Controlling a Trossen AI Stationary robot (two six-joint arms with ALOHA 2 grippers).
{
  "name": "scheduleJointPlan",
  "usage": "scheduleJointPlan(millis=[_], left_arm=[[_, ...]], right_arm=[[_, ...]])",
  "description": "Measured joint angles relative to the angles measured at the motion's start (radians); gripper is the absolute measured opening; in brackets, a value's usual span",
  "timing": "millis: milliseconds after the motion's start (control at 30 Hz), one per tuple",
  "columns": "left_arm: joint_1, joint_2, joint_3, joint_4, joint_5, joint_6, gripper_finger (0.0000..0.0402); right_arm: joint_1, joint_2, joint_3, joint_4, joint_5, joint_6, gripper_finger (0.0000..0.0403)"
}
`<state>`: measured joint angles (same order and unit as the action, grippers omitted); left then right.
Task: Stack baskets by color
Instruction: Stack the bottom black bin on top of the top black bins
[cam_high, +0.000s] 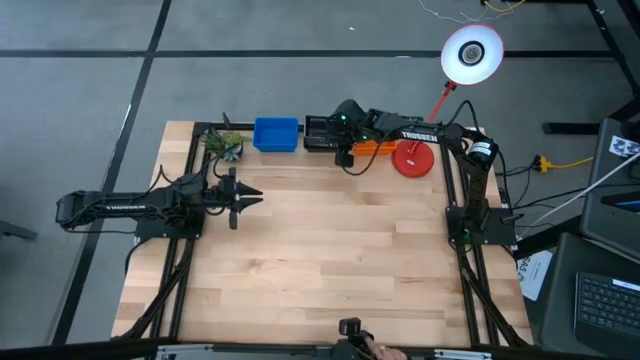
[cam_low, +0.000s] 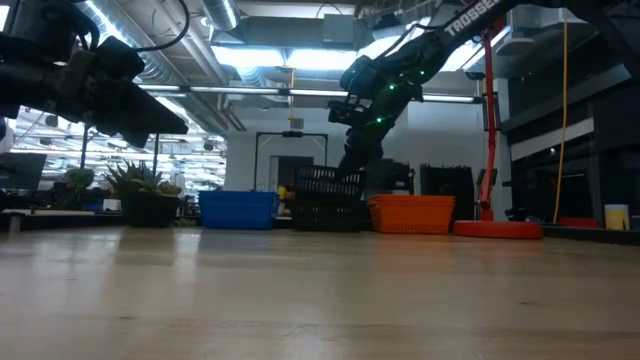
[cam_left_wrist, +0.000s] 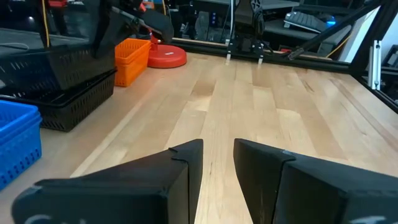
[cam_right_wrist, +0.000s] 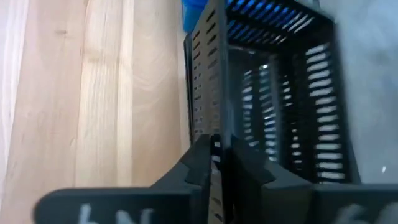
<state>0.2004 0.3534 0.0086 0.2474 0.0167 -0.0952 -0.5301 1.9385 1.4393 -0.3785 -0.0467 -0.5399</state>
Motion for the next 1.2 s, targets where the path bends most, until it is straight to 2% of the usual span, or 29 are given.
scheduleJointPlan(millis=[167, 333, 600, 900, 967, 1100, 1200], left_arm=[[0.0, 0.0, 0.0, 0.0, 0.0, -0.001, 0.0082], [0.0, 0.0, 0.0, 0.0, 0.0, -0.002, 0.0082], [0.0, 0.0, 0.0, 0.0, -0.001, -0.002, 0.0082], [0.0, 0.0, 0.0, 0.0, -0.001, -0.002, 0.0082], [0.0, 0.0, 0.0, 0.0, -0.001, -0.002, 0.0082], [0.0, 0.0, 0.0, 0.0, -0.001, -0.002, 0.0082], [0.0, 0.0, 0.0, 0.0, -0.001, 0.0, 0.0082]], right_arm=[[0.0, 0.0, -0.004, 0.012, 0.008, -0.02, 0.0083], [0.0, 0.0, -0.004, 0.05, 0.098, -0.019, 0.0107], [0.012, 0.0, -0.004, 0.054, 0.099, -0.015, 0.0112], [0.092, -0.005, 0.045, 0.074, 0.112, -0.022, 0.0112], [0.109, -0.005, 0.049, 0.082, 0.18, -0.027, 0.0112], [0.127, 0.0, 0.012, 0.17, 0.43, -0.084, 0.0113], [0.132, 0.005, -0.034, 0.224, 0.466, -0.1, 0.0113]])
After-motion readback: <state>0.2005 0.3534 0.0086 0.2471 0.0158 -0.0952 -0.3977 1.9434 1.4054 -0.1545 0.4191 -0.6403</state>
